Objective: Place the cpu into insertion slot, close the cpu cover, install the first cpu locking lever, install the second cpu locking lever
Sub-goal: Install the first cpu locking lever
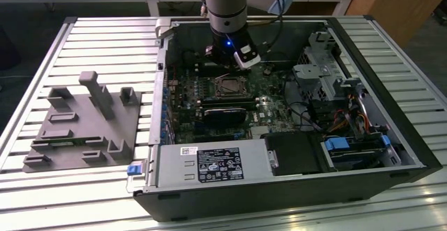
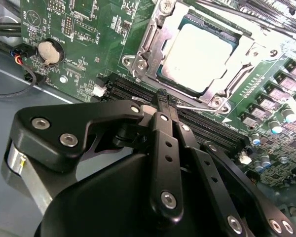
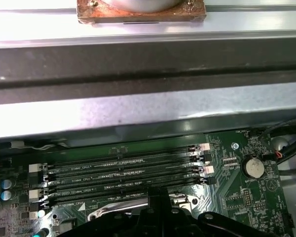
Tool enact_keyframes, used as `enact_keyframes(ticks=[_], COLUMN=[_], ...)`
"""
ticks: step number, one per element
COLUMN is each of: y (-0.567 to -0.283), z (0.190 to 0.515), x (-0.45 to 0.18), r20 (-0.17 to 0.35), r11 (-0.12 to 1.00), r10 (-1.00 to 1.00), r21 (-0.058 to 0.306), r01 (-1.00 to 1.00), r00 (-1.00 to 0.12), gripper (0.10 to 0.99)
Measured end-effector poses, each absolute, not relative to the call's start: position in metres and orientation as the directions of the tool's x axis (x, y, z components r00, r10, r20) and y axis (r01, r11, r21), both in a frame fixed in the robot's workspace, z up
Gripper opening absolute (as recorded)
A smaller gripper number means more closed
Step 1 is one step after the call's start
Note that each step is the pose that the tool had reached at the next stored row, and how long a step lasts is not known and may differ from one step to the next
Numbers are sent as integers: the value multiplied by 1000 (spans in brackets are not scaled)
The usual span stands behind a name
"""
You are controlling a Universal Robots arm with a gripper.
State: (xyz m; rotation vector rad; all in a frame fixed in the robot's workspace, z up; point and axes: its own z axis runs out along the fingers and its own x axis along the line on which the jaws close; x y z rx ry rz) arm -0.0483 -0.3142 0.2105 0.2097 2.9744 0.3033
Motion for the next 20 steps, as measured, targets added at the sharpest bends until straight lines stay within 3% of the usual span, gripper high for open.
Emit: enact_keyframes(ticks=[20], y=[-308], z=[207], x=[-47], r20=[-132], r11=[946], r10=[287], r21=[196], r01=[259], r00=[-949], gripper=[106])
